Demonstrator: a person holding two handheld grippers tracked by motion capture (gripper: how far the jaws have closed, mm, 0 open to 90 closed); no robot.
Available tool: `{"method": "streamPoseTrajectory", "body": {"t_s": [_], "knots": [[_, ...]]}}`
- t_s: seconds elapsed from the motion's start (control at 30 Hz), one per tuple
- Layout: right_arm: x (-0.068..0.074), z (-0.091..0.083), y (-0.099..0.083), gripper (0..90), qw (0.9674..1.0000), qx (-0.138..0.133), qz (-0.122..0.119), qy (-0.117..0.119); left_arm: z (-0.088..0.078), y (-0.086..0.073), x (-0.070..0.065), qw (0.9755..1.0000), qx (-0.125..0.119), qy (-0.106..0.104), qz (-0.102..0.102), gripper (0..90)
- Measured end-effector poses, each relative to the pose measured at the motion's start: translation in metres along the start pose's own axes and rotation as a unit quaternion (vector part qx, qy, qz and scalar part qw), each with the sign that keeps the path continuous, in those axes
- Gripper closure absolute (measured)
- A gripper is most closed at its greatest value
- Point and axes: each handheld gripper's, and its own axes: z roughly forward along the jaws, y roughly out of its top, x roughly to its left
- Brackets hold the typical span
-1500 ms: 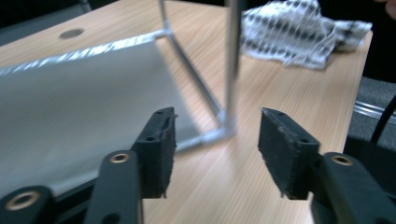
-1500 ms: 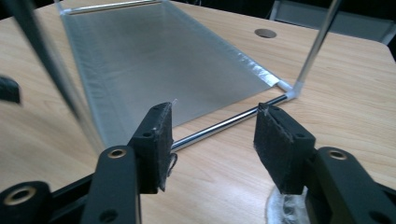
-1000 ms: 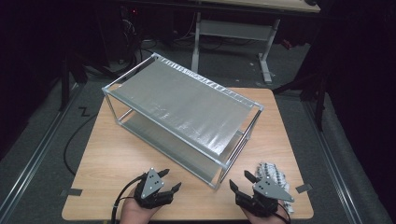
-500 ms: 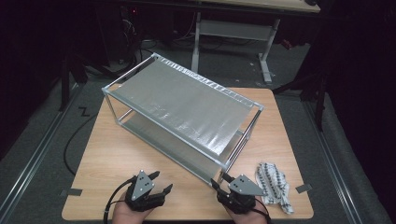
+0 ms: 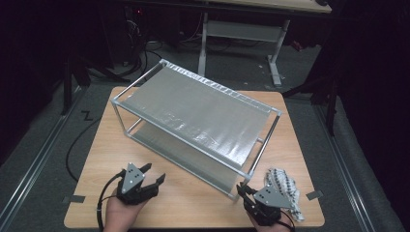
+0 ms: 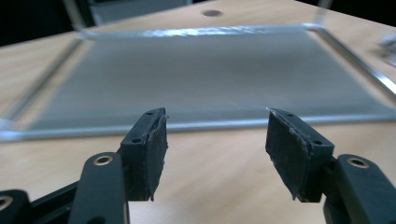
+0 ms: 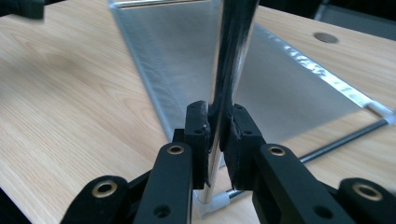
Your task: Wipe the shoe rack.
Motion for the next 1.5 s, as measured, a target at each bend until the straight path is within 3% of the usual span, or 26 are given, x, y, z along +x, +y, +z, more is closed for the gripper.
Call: {"method": "streamPoseTrajectory", "body": {"t_s": [0.03, 0.07, 0.2, 0.23, 0.3, 0.33, 0.37, 0.4, 0.43, 0.73, 0.93, 1.0, 1.03, 1.07, 1.2, 1.3, 1.33, 1.37, 1.5], "knots": [[0.0, 0.0, 0.0, 80.3, 1.0, 0.0, 0.0, 0.0, 0.0, 0.0, 0.0, 1.0, 0.0, 0.0, 0.0, 39.0], [-0.004, -0.007, -0.004, 80.3, 0.9999, 0.002, 0.004, -0.01, 0.002, 0.001, 0.011, 0.9996, 0.006, 0.026, 0.006, 39.1], [-0.016, -0.019, -0.011, 80.2, 0.9995, 0.004, 0.016, -0.026, 0.01, 0.004, 0.036, 0.998, 0.006, 0.06, -0.02, 40.2], [-0.016, -0.019, -0.011, 80.2, 0.9995, 0.004, 0.016, -0.026, 0.01, 0.004, 0.036, 0.998, 0.006, 0.06, -0.02, 40.2], [-0.027, -0.027, -0.016, 80.3, 0.9987, 0.004, 0.033, -0.04, 0.02, 0.005, 0.056, 0.9956, 0.017, 0.084, -0.038, 40.2], [-0.031, -0.03, -0.017, 80.3, 0.9983, 0.004, 0.038, -0.044, 0.02, 0.005, 0.056, 0.9956, 0.017, 0.084, -0.038, 40.2], [-0.034, -0.032, -0.018, 80.4, 0.9979, 0.005, 0.043, -0.048, 0.026, 0.006, 0.068, 0.9932, 0.027, 0.101, -0.05, 40.1], [-0.037, -0.033, -0.019, 80.4, 0.9975, 0.007, 0.047, -0.052, 0.026, 0.006, 0.068, 0.9932, 0.027, 0.101, -0.05, 40.1], [-0.04, -0.035, -0.02, 80.4, 0.9973, 0.006, 0.049, -0.055, 0.031, 0.009, 0.076, 0.9919, 0.03, 0.115, -0.046, 40.1], [-0.049, -0.037, -0.022, 80.4, 0.9966, 0.008, 0.056, -0.061, 0.053, 0.029, 0.087, 0.9907, 0.03, 0.124, -0.048, 45.4], [-0.049, -0.037, -0.022, 80.4, 0.9968, 0.007, 0.053, -0.06, 0.065, 0.046, 0.1, 0.9871, 0.029, 0.149, -0.05, 52.3], [-0.049, -0.037, -0.023, 80.4, 0.9968, 0.007, 0.053, -0.06, 0.066, 0.047, 0.101, 0.9869, 0.023, 0.152, -0.047, 61.7], [-0.049, -0.037, -0.023, 80.4, 0.9968, 0.007, 0.053, -0.06, 0.066, 0.047, 0.102, 0.986, 0.021, 0.159, -0.048, 61.7], [-0.049, -0.037, -0.023, 80.5, 0.9967, 0.006, 0.055, -0.059, 0.065, 0.045, 0.103, 0.985, 0.026, 0.162, -0.054, 77.9], [-0.049, -0.036, -0.023, 80.6, 0.9965, 0.006, 0.054, -0.064, 0.058, 0.039, 0.101, 0.9849, 0.03, 0.162, -0.055, 79.0], [-0.05, -0.032, -0.022, 80.6, 0.9959, 0.002, 0.056, -0.071, 0.037, 0.029, 0.099, 0.9856, 0.029, 0.16, -0.047, 79.0], [-0.05, -0.032, -0.022, 80.6, 0.9959, 0.002, 0.056, -0.071, 0.037, 0.029, 0.099, 0.9856, 0.029, 0.16, -0.047, 78.9], [-0.052, -0.029, -0.021, 80.7, 0.9957, 0.0, 0.057, -0.073, 0.023, 0.023, 0.096, 0.9863, 0.026, 0.156, -0.046, 79.0], [-0.059, -0.02, -0.017, 80.6, 0.9948, -0.002, 0.063, -0.081, -0.004, 0.009, 0.089, 0.9874, 0.021, 0.152, -0.038, 78.9]]}}
